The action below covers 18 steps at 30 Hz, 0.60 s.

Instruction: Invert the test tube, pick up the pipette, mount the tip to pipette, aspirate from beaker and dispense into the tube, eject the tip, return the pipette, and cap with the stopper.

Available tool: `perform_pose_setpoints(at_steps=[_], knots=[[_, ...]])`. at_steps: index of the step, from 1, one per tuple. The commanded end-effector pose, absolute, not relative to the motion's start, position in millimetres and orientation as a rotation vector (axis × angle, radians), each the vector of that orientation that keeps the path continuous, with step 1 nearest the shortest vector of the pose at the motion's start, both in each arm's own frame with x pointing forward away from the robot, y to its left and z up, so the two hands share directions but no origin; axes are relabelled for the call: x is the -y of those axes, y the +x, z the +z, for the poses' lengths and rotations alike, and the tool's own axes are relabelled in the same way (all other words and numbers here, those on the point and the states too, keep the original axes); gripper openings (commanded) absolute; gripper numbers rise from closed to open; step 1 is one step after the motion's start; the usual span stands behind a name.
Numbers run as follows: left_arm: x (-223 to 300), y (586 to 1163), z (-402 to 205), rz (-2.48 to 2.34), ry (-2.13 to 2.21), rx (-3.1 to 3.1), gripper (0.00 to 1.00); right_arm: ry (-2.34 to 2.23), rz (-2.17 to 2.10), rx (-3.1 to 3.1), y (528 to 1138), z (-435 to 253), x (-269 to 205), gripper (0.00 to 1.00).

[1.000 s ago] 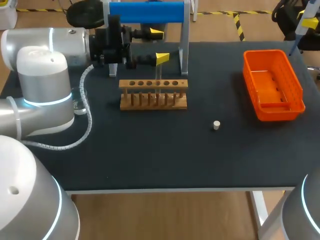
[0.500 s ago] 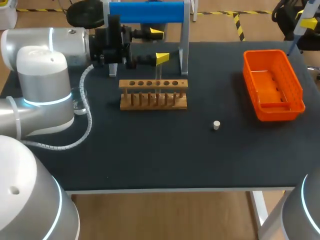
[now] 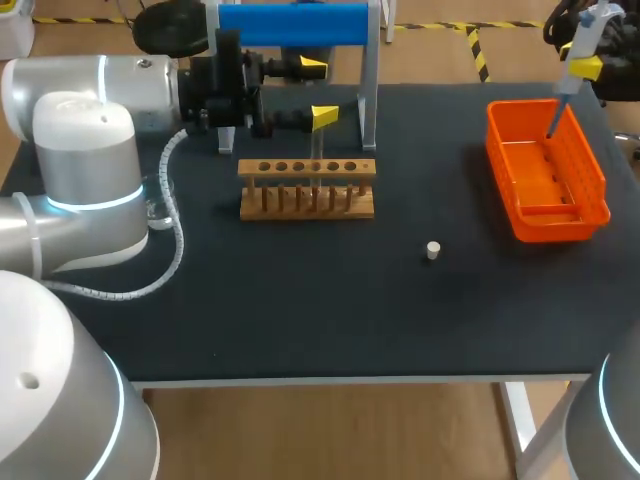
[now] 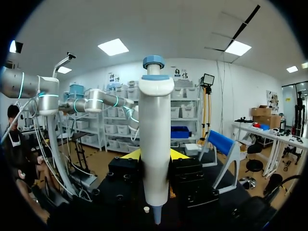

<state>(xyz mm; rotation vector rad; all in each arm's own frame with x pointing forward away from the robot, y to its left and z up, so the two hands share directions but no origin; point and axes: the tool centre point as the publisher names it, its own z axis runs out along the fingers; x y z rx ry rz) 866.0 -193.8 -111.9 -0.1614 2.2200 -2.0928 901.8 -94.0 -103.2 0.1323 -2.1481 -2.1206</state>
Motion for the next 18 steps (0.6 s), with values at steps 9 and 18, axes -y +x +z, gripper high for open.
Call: perform_pose_setpoints(at_steps=[9,18], knots=[[193.7,864.9,-112.4,-2.092,-0.163,-2.215,1.00,0.019,-2.155,2.174,869.4,-124.2,23.7,0.00],[193.7,864.9,-112.4,-2.092,-0.163,-2.215,1.00,0.055,-2.114,2.138,855.5,-130.8,-23.9,0.00]])
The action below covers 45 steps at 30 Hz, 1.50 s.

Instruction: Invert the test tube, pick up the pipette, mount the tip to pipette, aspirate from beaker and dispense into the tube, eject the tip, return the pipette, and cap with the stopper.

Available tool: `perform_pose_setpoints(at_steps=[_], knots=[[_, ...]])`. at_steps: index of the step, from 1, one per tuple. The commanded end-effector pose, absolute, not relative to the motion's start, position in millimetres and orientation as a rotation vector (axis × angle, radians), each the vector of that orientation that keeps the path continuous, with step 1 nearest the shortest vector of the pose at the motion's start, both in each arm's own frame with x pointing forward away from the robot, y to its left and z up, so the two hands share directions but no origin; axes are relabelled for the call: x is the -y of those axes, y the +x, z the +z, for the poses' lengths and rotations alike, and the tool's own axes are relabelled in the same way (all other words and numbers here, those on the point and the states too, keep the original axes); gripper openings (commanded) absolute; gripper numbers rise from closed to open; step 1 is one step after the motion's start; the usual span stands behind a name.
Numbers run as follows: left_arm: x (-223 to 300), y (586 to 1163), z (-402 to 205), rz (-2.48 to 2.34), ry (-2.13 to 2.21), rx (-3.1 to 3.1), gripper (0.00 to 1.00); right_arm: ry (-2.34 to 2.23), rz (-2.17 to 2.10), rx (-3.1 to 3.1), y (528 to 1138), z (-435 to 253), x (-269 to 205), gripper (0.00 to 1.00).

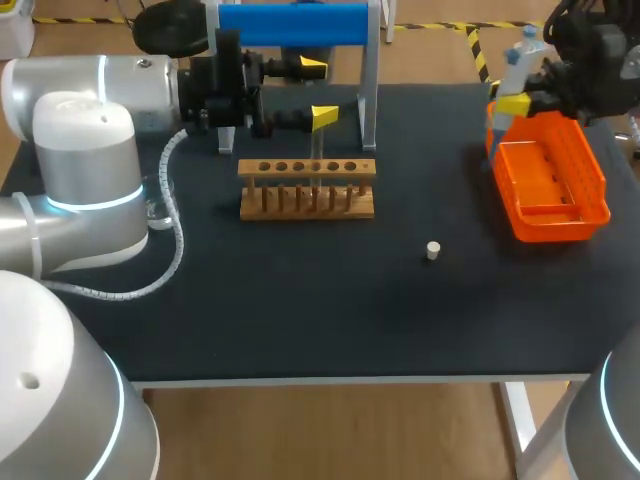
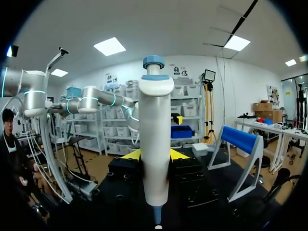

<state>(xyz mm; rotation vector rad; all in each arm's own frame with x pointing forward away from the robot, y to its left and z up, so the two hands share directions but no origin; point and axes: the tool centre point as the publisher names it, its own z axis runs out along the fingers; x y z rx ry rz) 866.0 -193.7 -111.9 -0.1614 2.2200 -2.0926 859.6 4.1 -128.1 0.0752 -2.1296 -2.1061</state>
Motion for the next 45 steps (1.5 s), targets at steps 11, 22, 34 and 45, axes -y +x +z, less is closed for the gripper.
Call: perform_pose_setpoints(at_steps=[11,22,34,45], knots=[[193.7,864.9,-112.4,-2.092,-0.163,-2.215,1.00,0.099,-2.106,2.118,853.0,-131.5,-76.6,0.00],[193.7,864.9,-112.4,-2.092,-0.163,-2.215,1.00,0.142,-2.057,2.106,855.1,-145.6,-123.2,0.00],[193.7,864.9,-112.4,-2.092,-0.163,-2.215,1.00,0.165,-2.041,2.107,864.8,-156.6,-155.6,0.00],[193.7,864.9,-112.4,-2.092,-0.163,-2.215,1.00,0.212,-2.045,2.103,870.6,-150.7,-187.4,0.00]])
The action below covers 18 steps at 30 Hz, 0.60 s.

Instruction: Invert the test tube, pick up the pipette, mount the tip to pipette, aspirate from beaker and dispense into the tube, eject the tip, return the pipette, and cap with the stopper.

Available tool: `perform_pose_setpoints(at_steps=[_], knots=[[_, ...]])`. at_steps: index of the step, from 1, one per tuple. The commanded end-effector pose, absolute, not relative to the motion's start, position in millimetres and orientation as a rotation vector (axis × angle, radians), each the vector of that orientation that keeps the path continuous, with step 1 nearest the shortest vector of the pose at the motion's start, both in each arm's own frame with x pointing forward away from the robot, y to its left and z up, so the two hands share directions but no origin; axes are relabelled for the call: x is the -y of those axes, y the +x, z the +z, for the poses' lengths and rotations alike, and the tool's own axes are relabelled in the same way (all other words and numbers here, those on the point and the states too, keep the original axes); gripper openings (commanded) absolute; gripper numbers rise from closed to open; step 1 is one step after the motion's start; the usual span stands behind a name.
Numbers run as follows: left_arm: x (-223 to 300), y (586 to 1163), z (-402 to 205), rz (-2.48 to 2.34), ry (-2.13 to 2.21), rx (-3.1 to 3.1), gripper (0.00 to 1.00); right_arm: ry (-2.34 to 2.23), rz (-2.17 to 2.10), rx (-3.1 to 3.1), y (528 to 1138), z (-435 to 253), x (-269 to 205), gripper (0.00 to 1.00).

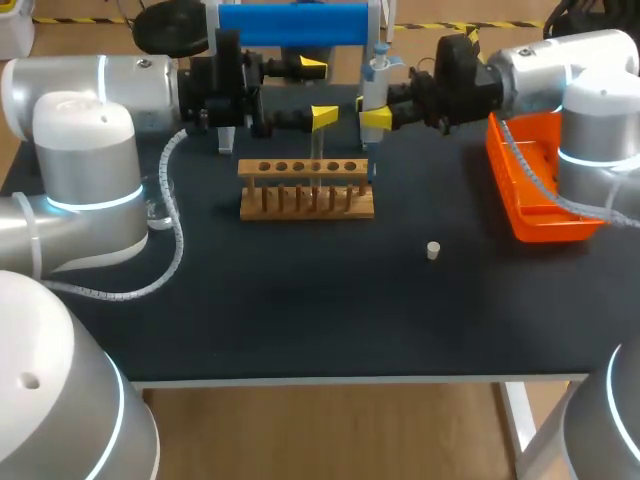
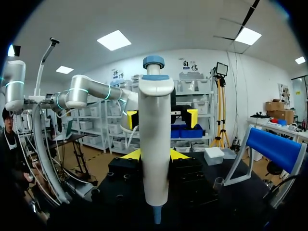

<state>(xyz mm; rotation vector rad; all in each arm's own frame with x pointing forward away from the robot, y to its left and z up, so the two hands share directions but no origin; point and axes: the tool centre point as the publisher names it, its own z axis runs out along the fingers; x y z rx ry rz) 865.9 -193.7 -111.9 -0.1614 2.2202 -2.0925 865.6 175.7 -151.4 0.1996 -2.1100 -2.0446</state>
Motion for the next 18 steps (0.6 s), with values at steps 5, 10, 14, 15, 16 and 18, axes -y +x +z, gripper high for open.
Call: perform_pose_setpoints(at_steps=[5,10,14,15,16,18], knots=[[193.7,864.9,-112.4,-2.092,-0.163,-2.215,1.00,0.236,-2.043,2.106,870.8,-149.0,-199.2,0.00],[193.7,864.9,-112.4,-2.092,-0.163,-2.215,1.00,0.245,-2.036,2.108,871.4,-149.5,-208.0,0.00],[193.7,864.9,-112.4,-2.092,-0.163,-2.215,1.00,0.248,-2.030,2.113,872.0,-150.4,-214.8,0.00],[193.7,864.9,-112.4,-2.092,-0.163,-2.215,1.00,0.249,-2.029,2.114,872.0,-150.5,-215.8,0.00],[193.7,864.9,-112.4,-2.092,-0.163,-2.215,1.00,0.251,-2.028,2.114,871.9,-150.5,-217.2,0.00],[193.7,864.9,-112.4,-2.092,-0.163,-2.215,1.00,0.253,-2.029,2.114,871.9,-150.6,-220.4,0.00]])
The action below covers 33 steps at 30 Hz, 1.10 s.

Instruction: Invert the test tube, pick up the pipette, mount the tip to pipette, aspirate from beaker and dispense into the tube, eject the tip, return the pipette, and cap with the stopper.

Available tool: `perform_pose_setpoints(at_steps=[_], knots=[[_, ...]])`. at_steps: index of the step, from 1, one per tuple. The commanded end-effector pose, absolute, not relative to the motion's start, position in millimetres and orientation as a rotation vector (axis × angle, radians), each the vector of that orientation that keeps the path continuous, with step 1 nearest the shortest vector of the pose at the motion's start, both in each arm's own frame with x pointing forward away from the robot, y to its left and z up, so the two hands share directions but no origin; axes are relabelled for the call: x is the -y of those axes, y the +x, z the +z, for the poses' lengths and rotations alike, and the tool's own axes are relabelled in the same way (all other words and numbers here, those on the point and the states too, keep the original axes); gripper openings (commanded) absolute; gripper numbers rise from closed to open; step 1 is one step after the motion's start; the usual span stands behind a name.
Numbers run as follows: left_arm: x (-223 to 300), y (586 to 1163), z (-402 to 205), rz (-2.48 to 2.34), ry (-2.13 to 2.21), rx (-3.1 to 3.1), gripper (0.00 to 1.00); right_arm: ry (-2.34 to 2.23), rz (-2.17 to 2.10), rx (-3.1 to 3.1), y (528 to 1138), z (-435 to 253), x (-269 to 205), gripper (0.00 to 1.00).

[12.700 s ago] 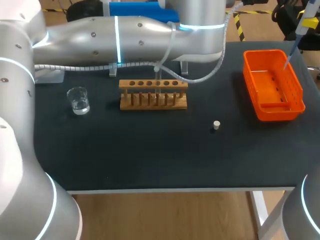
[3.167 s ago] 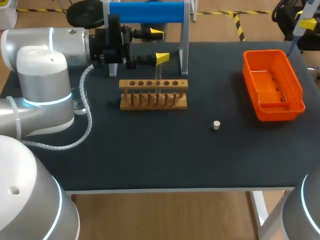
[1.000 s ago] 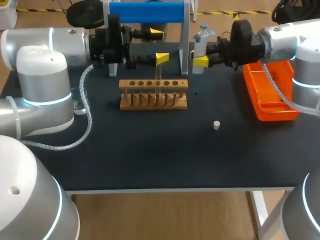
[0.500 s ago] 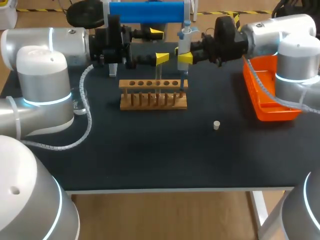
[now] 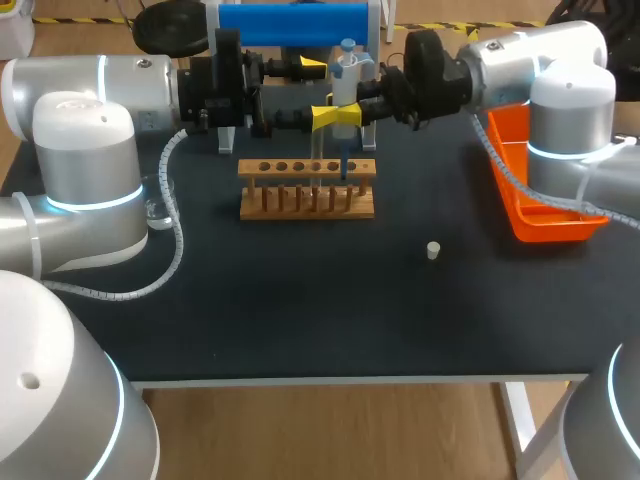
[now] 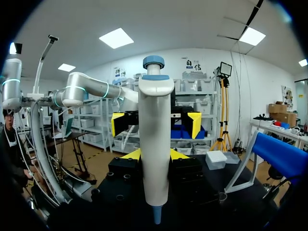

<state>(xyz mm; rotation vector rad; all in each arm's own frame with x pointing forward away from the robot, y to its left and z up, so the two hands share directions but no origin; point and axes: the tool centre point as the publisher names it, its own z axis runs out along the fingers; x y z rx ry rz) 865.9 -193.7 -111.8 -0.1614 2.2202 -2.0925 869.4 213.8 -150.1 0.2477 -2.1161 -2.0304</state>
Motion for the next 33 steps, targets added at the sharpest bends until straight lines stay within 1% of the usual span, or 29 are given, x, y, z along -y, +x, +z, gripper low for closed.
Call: perform_pose_setpoints(at_steps=[1,14,15,17,20,22,33], knots=[[193.7,864.9,-112.4,-2.092,-0.163,-2.215,1.00,0.255,-2.029,2.116,871.9,-150.6,-221.9,0.00],[193.7,864.9,-112.4,-2.092,-0.163,-2.215,1.00,0.260,-2.039,2.117,870.5,-147.8,-235.6,0.00],[193.7,864.9,-112.4,-2.092,-0.163,-2.215,0.99,0.259,-2.039,2.117,870.5,-147.9,-235.7,0.00],[193.7,864.9,-112.4,-2.092,-0.163,-2.215,0.76,0.255,-2.042,2.118,870.4,-148.0,-235.8,0.00],[193.7,864.9,-112.4,-2.092,-0.163,-2.215,0.66,0.249,-2.047,2.118,870.3,-148.0,-235.9,0.00],[193.7,864.9,-112.4,-2.092,-0.163,-2.215,0.49,0.246,-2.050,2.117,870.1,-148.1,-236.0,0.00],[193.7,864.9,-112.4,-2.092,-0.163,-2.215,0.49,0.235,-2.056,2.106,868.6,-148.2,-238.7,0.00]])
